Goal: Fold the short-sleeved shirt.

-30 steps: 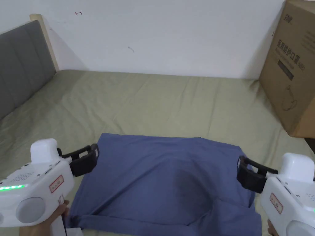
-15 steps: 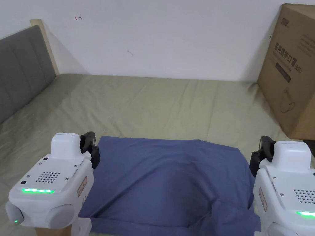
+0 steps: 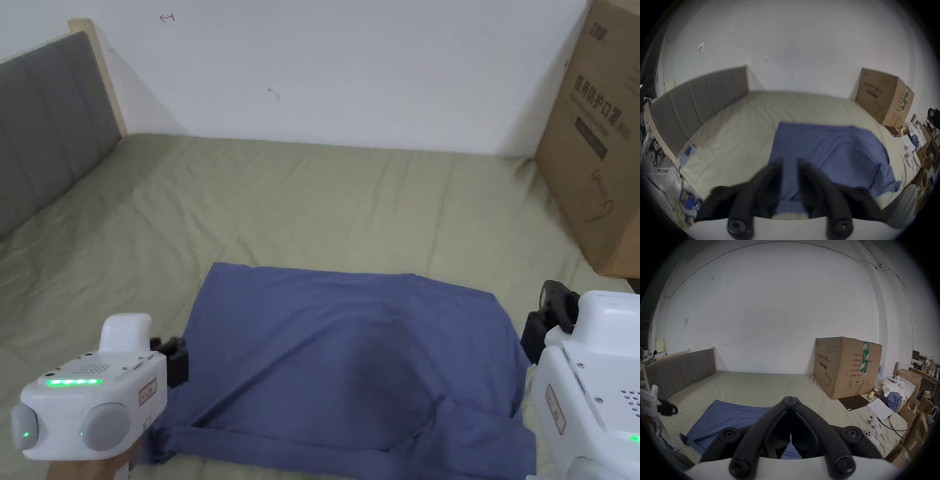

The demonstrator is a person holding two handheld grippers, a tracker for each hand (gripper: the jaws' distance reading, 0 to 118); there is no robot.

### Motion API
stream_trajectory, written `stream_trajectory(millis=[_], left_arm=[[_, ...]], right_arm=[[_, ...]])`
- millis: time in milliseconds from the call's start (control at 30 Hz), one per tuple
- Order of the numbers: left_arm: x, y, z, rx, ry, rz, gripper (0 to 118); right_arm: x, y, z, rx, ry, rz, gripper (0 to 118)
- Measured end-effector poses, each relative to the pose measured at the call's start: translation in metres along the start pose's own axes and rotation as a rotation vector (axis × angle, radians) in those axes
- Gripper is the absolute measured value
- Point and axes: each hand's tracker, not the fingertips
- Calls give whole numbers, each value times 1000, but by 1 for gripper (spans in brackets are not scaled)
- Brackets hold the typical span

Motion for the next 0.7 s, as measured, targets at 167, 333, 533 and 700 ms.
stream_trajectory(millis=[167,333,533,700], left_arm=[[-20,-34,-35,-195,23,0,101],[-34,-57,-59,-282,61,41,101],[-40,-82,-80,-352,38,33,24],[-33,-82,-73,-327,-21,58,5]], right_arm=[[-1,-8,-7,-36,16,-12,0],[-3,-18,-11,-71,12,-8,0],[2,-32,-9,-124,2,-16,0],[14,-50,-8,-203,-22,-46,0]])
